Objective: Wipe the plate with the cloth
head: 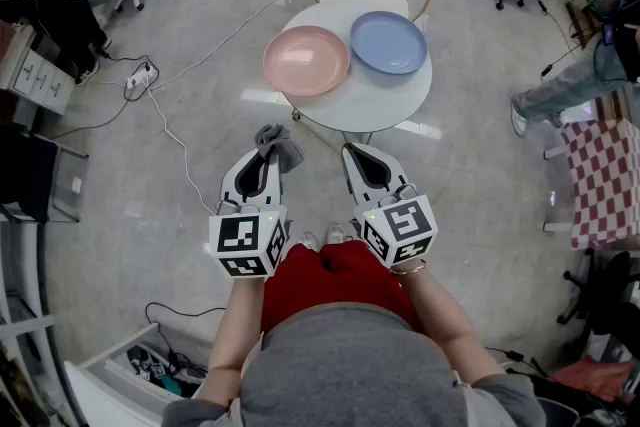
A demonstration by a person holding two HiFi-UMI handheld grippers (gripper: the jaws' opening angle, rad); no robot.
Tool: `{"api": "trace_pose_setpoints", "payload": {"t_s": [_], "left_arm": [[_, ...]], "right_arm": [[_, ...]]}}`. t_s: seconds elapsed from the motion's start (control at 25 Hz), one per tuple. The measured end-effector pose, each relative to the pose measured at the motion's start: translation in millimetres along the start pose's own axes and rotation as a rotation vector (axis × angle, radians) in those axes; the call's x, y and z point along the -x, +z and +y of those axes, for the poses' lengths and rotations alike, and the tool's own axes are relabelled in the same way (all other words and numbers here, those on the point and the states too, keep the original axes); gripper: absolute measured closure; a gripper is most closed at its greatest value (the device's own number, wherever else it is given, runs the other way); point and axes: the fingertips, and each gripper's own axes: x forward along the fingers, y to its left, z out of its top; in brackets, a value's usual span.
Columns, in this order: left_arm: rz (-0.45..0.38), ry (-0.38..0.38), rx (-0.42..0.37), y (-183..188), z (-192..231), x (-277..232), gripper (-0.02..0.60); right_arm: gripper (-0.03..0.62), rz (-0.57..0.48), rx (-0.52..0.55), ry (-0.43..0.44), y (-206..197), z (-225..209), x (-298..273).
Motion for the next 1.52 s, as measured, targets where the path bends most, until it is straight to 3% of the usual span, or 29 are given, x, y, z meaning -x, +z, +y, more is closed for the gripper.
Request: {"api": "trace_pose_setpoints", "payload": {"t_s": [0.56,0.8,1.16,1.52], "left_arm": [[-0.085,0.018,0.070,20.5,-4.1,-9.0,0.546],[-0.074,0.027,0.057,25.9,11.4,-31.4,0.546],[-0.032,-0.005,0.045,31.3,54.1,-118.6,0.546],[0.068,-0.113,0.055,38.6,124.0,-239.3,0.546]], "right_arm": [[0.565,-0.042,-0.052,0.018,7.7,-42.5,7.8],[0.565,-0.066,-0.077,0.001,18.8,-61.4,-11.5],[0.565,-0.075,-0.097,-0.053,34.9,-104.1,-77.8],[0.565,-0.041,-0.134,-0.199,53.5,-158.5,-184.6]]}}
